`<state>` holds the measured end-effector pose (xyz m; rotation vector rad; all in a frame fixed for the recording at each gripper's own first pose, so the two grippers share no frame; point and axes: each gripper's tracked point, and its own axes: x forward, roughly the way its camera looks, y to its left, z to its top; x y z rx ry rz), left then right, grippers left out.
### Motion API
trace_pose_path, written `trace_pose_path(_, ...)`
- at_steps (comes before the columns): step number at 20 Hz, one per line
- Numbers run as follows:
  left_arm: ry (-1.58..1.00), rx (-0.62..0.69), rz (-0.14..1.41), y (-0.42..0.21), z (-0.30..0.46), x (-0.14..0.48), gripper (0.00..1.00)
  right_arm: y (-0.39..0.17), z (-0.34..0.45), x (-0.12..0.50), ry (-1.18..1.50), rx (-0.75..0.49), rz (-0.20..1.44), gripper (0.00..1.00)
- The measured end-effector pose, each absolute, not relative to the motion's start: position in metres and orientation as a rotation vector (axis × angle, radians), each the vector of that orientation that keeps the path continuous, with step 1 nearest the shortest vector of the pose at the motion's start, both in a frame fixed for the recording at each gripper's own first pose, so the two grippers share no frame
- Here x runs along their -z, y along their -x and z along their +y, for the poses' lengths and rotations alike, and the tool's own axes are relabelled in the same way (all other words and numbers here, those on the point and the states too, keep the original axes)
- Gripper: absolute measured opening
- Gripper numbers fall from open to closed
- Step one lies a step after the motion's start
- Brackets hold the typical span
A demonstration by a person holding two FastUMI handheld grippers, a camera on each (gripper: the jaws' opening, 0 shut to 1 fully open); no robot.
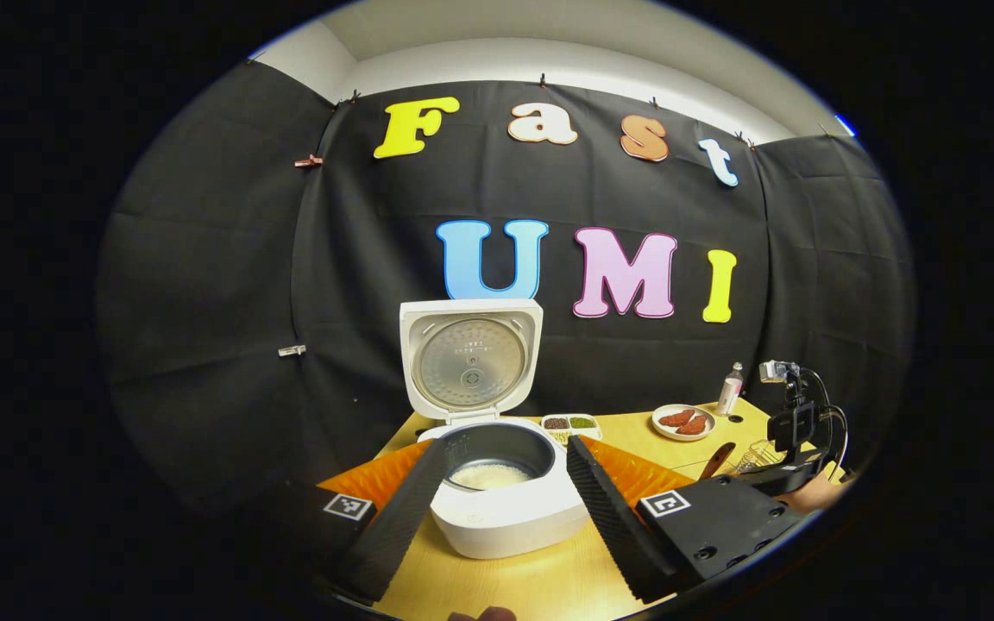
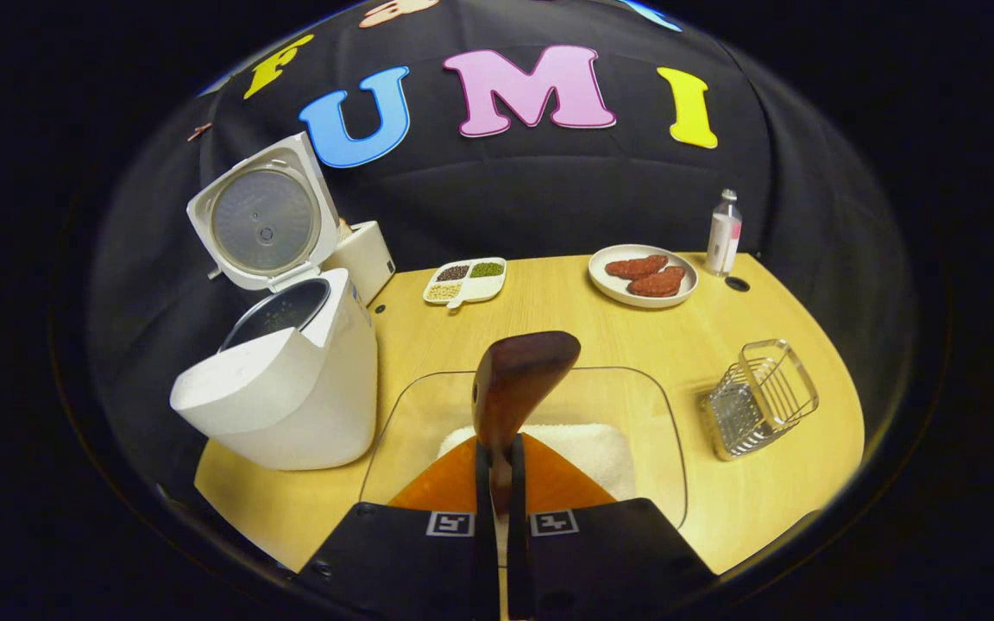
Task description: Close the left gripper, press the button to open the rice cooker; take a wooden spoon from the chopstick holder with the right hand, scoop a spoonful of rice and pour it into the rice cooker, then put the wooden spoon back into the chopstick holder.
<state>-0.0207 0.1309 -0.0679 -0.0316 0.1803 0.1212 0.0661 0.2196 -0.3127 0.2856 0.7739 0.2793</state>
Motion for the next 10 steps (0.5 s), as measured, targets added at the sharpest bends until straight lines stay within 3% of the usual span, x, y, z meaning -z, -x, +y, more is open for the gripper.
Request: trace_pose_path(10, 0.028, -0.127, 0.172, 0.026, 0.134, 0.067, 0.97, -0.077, 0.189, 0.315, -0.748, -0.171, 0.839, 0.09)
